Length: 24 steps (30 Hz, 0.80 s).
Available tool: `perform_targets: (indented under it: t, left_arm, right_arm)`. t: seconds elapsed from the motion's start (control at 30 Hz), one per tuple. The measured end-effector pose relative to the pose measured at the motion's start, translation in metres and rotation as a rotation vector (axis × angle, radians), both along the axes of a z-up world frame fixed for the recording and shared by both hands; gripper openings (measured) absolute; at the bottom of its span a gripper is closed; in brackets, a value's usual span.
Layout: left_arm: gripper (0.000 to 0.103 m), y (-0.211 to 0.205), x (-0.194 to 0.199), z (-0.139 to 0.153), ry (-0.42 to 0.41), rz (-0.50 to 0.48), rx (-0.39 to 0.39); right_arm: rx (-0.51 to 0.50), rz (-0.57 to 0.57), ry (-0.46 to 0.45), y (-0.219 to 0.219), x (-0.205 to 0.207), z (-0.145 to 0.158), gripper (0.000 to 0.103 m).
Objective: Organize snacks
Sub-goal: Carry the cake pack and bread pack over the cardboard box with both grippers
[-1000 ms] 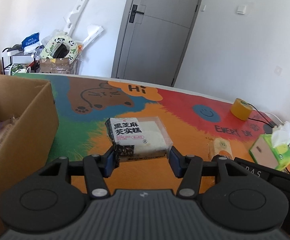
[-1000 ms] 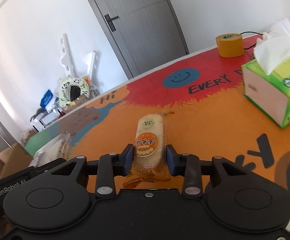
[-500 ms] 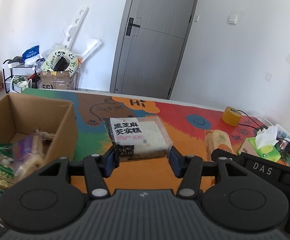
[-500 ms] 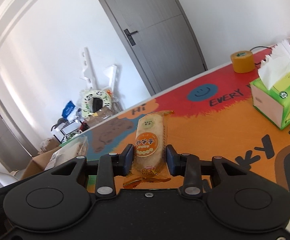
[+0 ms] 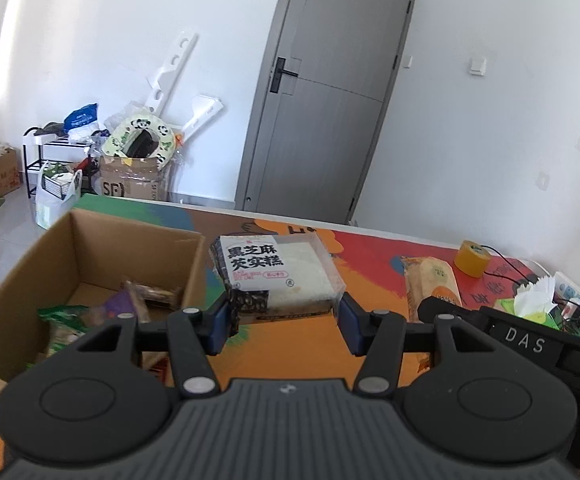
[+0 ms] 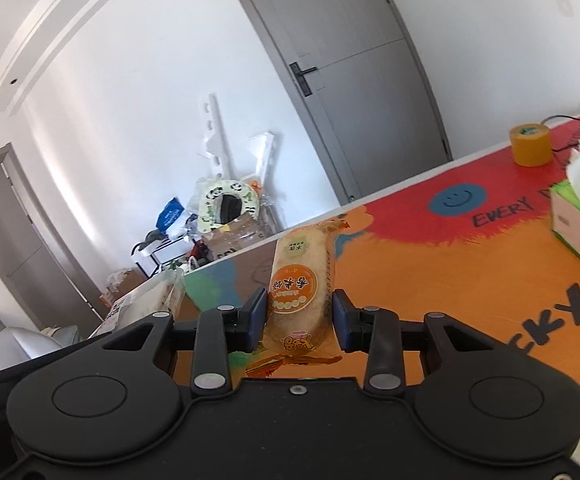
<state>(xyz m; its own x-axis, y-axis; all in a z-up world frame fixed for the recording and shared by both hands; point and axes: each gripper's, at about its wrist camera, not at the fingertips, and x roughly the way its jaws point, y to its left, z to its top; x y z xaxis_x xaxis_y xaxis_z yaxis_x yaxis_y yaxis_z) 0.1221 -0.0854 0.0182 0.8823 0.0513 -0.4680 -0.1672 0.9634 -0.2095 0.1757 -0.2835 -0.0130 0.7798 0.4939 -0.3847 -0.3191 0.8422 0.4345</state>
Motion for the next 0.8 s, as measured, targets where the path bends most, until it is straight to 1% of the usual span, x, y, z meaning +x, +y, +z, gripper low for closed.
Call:
perform_targets:
  t: [0.27,0.57,0.8]
  left_arm:
    - [0.054,0.033,-0.015,0.010,-0.021,0.048,-0.013]
    - [0.054,0.069,-0.025,0.015,-0.032,0.110,-0.030]
    - [0.054,0.100,-0.030,0.013,-0.017,0.161,-0.045]
  right_arm:
    - [0.001,0.054,-0.020,0.025,0.000,0.009,0.036]
    - [-0.018,0.132,-0.035,0.064,-0.002,0.019,0.036]
    - [-0.021,0.195,-0.053,0.096,-0.002,0.028,0.036]
